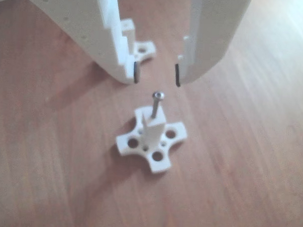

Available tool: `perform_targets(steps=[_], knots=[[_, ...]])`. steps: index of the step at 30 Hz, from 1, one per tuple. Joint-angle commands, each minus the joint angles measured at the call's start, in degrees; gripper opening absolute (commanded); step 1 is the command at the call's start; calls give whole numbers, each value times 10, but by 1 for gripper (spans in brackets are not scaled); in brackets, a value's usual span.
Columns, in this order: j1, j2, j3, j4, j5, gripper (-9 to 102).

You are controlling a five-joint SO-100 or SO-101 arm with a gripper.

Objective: Grab the screw and set it in the hole.

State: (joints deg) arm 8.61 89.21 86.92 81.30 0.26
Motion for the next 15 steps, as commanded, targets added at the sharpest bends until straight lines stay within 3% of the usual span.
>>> perform_targets(steps=[1,15], knots=[[3,8,-50,5,4,10],[6,-25,-72,14,9,10]])
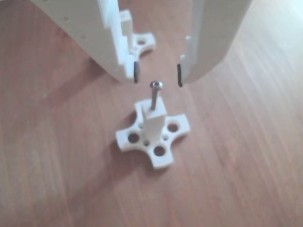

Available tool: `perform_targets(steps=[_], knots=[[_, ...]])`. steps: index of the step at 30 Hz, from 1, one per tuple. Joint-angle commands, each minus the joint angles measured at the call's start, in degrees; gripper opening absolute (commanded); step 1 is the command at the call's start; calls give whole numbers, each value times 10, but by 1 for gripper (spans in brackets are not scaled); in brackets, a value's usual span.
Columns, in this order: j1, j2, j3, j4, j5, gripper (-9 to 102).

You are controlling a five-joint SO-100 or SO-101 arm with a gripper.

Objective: Grab the screw and set it in the hole.

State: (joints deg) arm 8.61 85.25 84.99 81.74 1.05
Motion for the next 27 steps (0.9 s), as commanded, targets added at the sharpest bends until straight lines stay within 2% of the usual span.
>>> perform_targets(steps=[1,27], knots=[[6,13,-54,11,2,10],[-6,4,-54,11,9,12]])
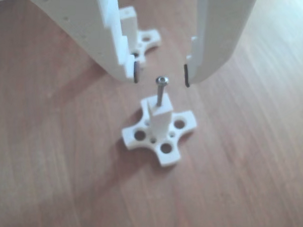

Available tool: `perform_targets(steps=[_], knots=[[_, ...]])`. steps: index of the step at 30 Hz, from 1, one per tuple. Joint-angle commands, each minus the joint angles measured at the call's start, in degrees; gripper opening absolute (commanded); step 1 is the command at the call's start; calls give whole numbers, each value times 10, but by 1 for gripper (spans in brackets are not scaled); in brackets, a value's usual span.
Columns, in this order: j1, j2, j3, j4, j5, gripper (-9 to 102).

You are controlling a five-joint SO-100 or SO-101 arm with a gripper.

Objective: Grab the screw and set it in the hole.

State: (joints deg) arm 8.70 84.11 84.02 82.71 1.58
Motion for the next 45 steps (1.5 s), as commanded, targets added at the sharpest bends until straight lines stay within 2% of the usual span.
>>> perform_targets(steps=[1,45], knots=[[-8,13,-45,2,4,12],[-6,-29,-65,-8,6,12]])
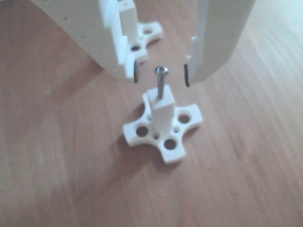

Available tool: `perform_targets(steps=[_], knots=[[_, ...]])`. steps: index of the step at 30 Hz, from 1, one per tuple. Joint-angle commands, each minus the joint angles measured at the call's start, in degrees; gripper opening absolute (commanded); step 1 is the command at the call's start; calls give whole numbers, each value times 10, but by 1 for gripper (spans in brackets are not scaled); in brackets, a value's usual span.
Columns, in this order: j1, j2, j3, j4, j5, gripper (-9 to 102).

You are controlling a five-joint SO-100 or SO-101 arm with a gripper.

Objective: Grab the screw and set it in the hole.

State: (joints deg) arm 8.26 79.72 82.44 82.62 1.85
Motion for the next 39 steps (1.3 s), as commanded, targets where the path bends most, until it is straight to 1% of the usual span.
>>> perform_targets(steps=[1,39], knots=[[-2,14,-50,-7,4,12],[1,3,-61,-10,4,9]])
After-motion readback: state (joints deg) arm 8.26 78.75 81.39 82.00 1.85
